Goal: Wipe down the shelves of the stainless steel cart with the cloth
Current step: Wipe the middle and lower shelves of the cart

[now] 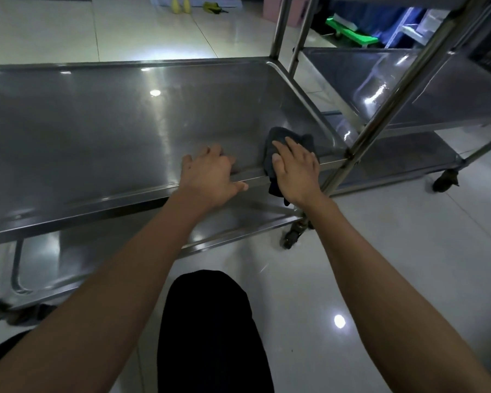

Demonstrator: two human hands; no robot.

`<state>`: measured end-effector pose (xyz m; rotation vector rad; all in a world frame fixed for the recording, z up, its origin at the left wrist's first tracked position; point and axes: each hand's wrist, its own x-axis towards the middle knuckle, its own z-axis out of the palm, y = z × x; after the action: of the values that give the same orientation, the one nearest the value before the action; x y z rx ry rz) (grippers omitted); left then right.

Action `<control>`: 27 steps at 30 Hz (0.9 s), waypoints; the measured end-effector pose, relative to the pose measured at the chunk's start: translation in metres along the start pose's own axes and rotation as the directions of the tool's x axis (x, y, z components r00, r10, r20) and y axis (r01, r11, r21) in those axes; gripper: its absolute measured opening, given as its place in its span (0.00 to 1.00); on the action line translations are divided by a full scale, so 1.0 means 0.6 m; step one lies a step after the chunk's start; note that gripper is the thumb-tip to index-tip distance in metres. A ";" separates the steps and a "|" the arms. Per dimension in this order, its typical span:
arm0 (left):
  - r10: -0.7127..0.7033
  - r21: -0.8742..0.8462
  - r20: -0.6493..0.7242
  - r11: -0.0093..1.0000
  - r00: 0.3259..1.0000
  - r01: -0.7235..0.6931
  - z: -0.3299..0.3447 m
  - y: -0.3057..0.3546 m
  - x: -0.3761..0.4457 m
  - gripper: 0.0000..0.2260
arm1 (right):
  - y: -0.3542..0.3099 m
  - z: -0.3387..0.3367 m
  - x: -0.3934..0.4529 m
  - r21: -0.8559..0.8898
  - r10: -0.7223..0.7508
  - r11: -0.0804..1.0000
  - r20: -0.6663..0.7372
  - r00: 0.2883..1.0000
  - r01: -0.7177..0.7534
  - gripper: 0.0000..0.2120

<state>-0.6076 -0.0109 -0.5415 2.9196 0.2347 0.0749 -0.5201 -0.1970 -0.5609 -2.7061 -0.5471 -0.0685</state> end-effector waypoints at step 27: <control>-0.165 -0.058 -0.398 0.986 0.902 0.154 -0.028 -0.244 -0.224 0.23 | -0.337 0.108 -0.088 -0.048 -0.358 0.929 0.120 0.926 0.366 0.23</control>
<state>-0.7637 0.1118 -0.5611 2.8161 0.5320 0.6515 -0.6484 -0.0196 -0.5561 -2.6502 -1.0940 -0.0373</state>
